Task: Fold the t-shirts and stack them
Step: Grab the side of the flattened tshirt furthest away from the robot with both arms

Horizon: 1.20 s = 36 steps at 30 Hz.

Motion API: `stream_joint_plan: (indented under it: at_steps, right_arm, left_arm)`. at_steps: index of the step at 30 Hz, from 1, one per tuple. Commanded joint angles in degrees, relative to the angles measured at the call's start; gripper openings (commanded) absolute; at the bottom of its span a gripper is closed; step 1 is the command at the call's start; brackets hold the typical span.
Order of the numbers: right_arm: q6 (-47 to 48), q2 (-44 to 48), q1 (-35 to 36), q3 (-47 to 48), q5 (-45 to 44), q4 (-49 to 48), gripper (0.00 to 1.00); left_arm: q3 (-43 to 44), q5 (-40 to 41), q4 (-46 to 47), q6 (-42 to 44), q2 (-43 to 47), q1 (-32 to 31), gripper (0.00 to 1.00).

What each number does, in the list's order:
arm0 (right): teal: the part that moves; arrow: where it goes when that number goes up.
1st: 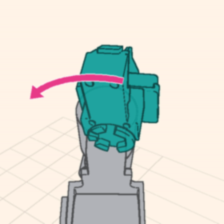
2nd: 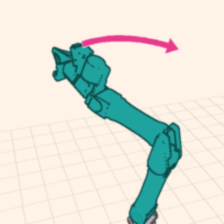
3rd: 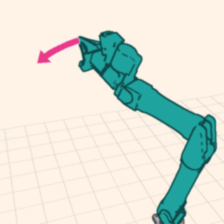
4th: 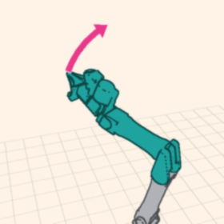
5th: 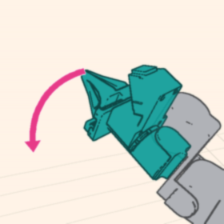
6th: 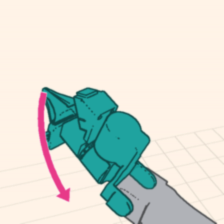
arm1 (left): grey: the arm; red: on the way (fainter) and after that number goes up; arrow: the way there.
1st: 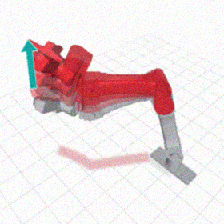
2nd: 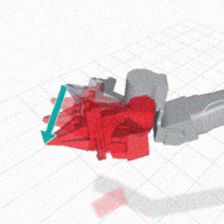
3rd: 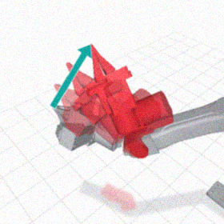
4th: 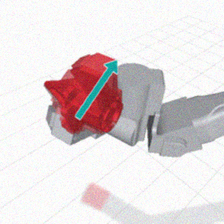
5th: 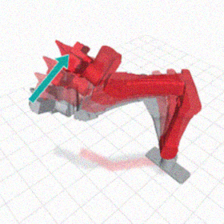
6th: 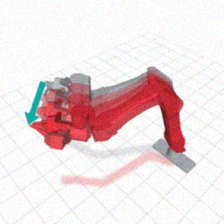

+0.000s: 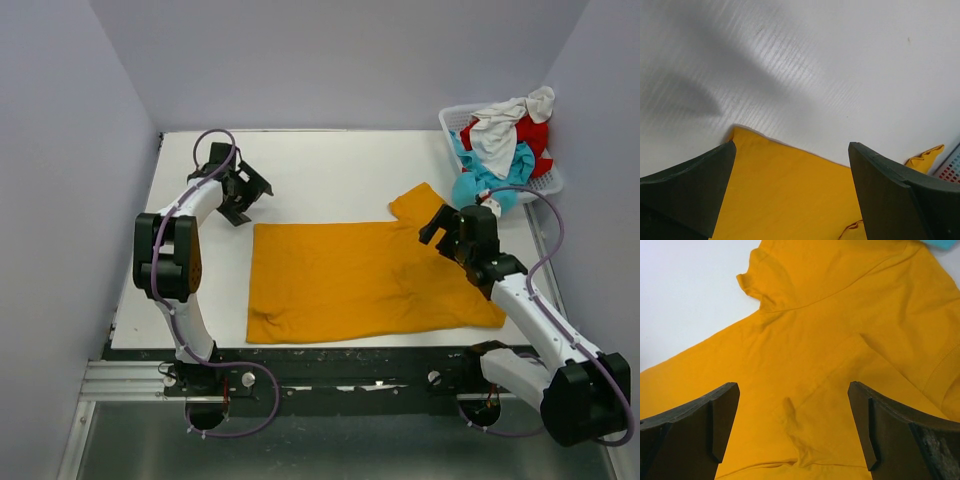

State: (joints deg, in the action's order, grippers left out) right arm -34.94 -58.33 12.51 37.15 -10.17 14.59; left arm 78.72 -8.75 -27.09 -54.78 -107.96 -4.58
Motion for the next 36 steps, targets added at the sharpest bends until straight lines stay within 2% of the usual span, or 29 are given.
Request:
stream_joint_plan:
  at_steps: [1,6,13,24,27,34,36]
  right_arm:
    - [1.8,-1.0,-0.3,-1.5,1.0,-2.7,1.00]
    - [1.5,-2.4,-0.3,-1.8,1.8,-3.3,1.00]
    - [2.2,-2.3,-0.3,-2.7,1.1,-3.5,1.00]
    - [1.7,-2.4,-0.3,-3.8,1.3,-4.2,1.00]
    - [1.5,-2.0,-0.3,-4.1,1.5,-4.4,1.00]
    - [1.1,-0.5,-0.3,-5.2,2.6,-4.3,1.00]
    - [1.1,-0.1,-0.3,-5.4,3.3,-4.4,1.00]
  left_arm:
    - [-1.4,-0.6,1.7,-6.8,-0.7,-1.5,0.99]
    - [-1.6,4.0,1.0,-9.8,-0.6,-3.3,0.99]
    - [-5.3,2.8,4.5,-14.3,-2.5,-4.1,0.99]
    - [1.8,7.7,-6.4,-11.8,-6.2,-8.8,0.98]
    - [2.6,10.0,-9.4,-11.6,-6.6,-9.8,0.87]
    - [4.8,14.2,-17.0,-11.6,-8.1,-11.8,0.44]
    - [5.3,14.7,-18.1,-12.2,-8.4,-11.8,0.38]
